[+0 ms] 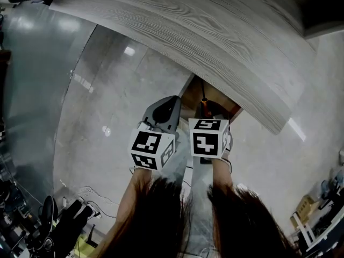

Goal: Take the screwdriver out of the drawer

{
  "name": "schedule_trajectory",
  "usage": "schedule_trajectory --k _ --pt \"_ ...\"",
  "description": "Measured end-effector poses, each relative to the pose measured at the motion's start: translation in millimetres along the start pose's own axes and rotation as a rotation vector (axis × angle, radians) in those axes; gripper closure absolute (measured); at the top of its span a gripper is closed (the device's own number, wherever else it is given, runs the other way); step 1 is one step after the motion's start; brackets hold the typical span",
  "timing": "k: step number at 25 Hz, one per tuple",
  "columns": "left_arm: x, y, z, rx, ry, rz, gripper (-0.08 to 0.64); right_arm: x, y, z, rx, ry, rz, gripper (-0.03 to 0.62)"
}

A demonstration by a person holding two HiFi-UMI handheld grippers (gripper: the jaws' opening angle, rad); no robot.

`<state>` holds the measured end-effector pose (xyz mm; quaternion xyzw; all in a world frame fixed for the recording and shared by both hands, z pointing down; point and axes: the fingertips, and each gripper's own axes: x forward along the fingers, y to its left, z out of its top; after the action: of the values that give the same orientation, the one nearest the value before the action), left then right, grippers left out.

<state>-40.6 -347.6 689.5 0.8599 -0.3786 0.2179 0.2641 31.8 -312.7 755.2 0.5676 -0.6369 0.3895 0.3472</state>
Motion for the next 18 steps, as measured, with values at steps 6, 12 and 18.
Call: schedule_trajectory --k 6,12,18 --pt "-8 0 8 -0.005 -0.011 0.024 0.543 -10 5 9 -0.021 -0.010 0.022 0.509" --pt "-20 -17 4 -0.005 -0.023 0.049 0.543 -27 1 2 -0.042 -0.019 0.038 0.509" --pt "-26 -16 7 -0.017 -0.030 0.074 0.543 -34 7 10 -0.069 -0.028 0.057 0.509"
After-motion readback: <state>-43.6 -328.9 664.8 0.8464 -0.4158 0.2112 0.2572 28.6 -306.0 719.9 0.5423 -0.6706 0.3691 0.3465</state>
